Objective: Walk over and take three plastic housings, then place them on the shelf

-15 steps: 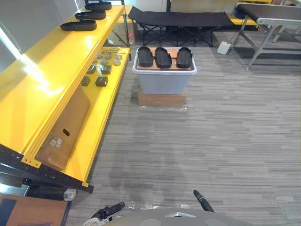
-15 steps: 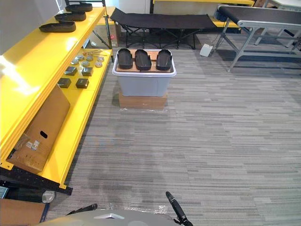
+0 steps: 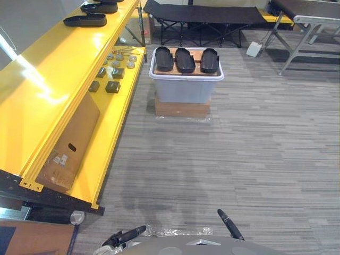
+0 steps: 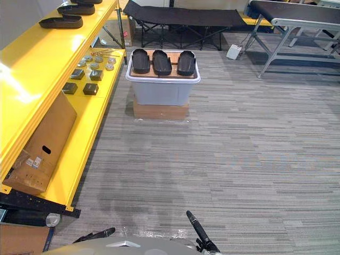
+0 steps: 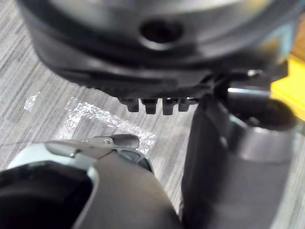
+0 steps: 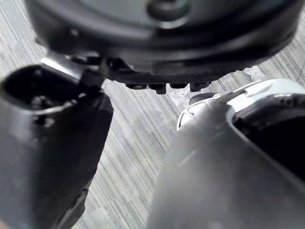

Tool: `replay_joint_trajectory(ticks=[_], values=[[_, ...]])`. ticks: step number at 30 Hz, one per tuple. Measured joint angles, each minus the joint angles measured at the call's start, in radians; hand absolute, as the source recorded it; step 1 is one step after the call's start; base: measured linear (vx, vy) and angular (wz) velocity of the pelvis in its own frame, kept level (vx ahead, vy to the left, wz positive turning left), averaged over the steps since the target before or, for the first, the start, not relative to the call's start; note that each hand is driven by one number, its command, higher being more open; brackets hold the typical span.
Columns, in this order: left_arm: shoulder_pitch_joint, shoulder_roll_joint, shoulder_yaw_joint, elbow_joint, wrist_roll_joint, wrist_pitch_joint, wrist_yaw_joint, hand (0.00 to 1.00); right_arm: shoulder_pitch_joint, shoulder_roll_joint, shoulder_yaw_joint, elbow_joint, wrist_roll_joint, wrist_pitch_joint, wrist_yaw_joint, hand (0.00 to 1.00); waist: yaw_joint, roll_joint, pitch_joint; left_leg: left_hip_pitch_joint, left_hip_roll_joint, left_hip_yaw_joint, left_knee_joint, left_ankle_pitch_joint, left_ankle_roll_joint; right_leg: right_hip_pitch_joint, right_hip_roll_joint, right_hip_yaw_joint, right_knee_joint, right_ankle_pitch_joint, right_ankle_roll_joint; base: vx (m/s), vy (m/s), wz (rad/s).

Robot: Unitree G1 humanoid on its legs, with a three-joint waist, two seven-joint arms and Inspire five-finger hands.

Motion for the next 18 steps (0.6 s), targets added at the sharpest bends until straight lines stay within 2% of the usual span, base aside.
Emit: replay_joint_trajectory(ticks=[10, 15, 18], values=[[-0.001, 0.008, -0.013, -0.014, -0.001, -0.02, -0.004, 1.0, 0.001, 0.004, 0.047, -0.007, -0.084, -0.162, -0.007, 1.0, -0.003, -0.008, 0.031, -0.013, -0.02, -0.026, -0.027, 0.028, 0.037, -0.021, -0.011, -0.014, 0.0, -0.001, -0.014, -0.07, 0.023, 0.05], [-0.002, 0.019, -0.044, -0.015, -0.012, -0.045, -0.018, 1.0, 0.001, 0.0, 0.08, -0.013, -0.112, -0.209, 0.003, 1.0, -0.014, -0.011, 0.032, -0.048, -0.028, -0.07, -0.027, 0.043, 0.058, -0.037, -0.013, -0.04, 0.0, 0.003, -0.021, -0.03, 0.006, 0.2], [-0.001, 0.024, -0.056, -0.015, -0.041, -0.045, -0.036, 1.0, 0.0, -0.005, 0.109, -0.013, -0.112, -0.217, 0.005, 1.0, -0.017, -0.012, 0.032, -0.063, -0.031, -0.084, -0.027, 0.046, 0.063, -0.041, -0.013, -0.051, -0.001, 0.005, -0.024, 0.0, -0.002, 0.18]])
